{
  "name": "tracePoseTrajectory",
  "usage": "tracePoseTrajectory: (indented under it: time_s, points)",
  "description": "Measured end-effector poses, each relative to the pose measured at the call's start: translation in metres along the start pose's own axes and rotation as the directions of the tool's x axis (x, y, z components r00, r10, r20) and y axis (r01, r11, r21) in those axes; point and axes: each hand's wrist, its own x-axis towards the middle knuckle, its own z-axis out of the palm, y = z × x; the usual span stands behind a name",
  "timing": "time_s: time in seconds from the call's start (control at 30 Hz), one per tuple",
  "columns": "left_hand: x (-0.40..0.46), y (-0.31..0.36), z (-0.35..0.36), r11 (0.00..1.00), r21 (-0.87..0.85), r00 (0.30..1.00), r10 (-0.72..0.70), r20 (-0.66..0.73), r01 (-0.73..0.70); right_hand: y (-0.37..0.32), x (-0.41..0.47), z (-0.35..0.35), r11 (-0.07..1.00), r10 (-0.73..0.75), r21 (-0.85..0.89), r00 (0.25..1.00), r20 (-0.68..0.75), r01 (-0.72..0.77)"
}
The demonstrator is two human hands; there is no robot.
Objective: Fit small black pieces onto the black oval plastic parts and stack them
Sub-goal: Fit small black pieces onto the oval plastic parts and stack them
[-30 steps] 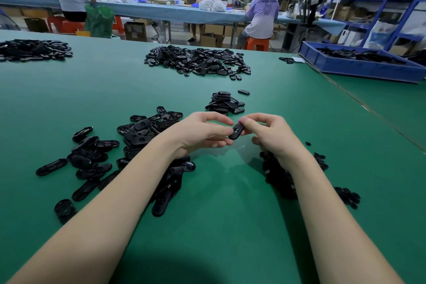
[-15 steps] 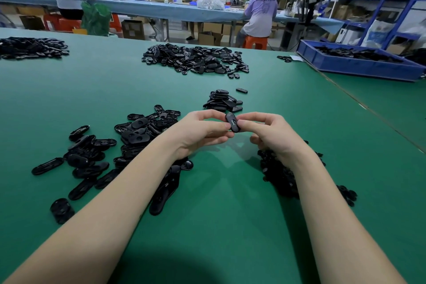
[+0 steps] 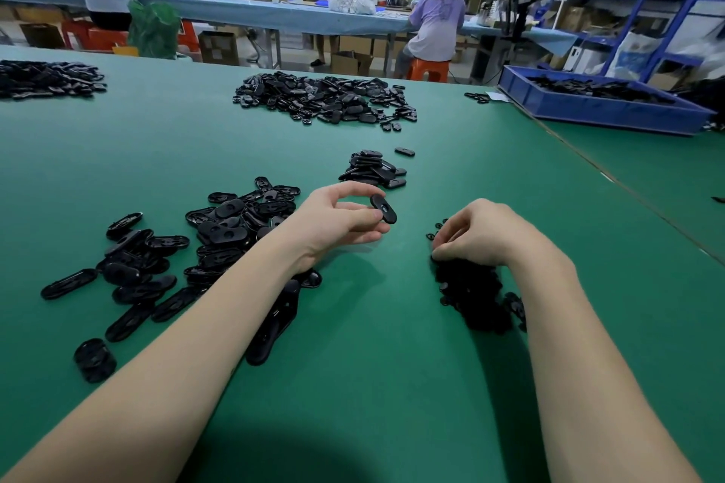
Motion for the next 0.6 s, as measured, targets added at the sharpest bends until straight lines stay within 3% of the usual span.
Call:
tracePoseTrajectory:
  time_s: [0.2,0.33,0.47,0.6]
  points:
    - [-0.002,-0.001,-0.001,0.994,0.106,0.999,0.041,-0.007,-0.04,-0.005,-0.001,0.002,1.0,-0.006,-0.006,1.0,-0.012,0.006]
    - [-0.001,-0.002,-0.001,0.985,0.161,0.997,0.071,-0.009,-0.069,-0.004,-0.002,0.004,0.972,-0.063,0.225,0.997,-0.033,0.069]
    - [0.0,-0.002,-0.002,0.973,0.207,0.995,0.103,-0.007,-0.099,-0.015,-0.008,0.009,0.789,-0.167,0.592,0.985,-0.051,0.164]
    - [0.0,-0.003,-0.002,0.962,0.246,0.992,0.124,0.001,-0.12,-0.025,-0.009,0.014,0.684,-0.193,0.7,0.976,-0.096,0.204]
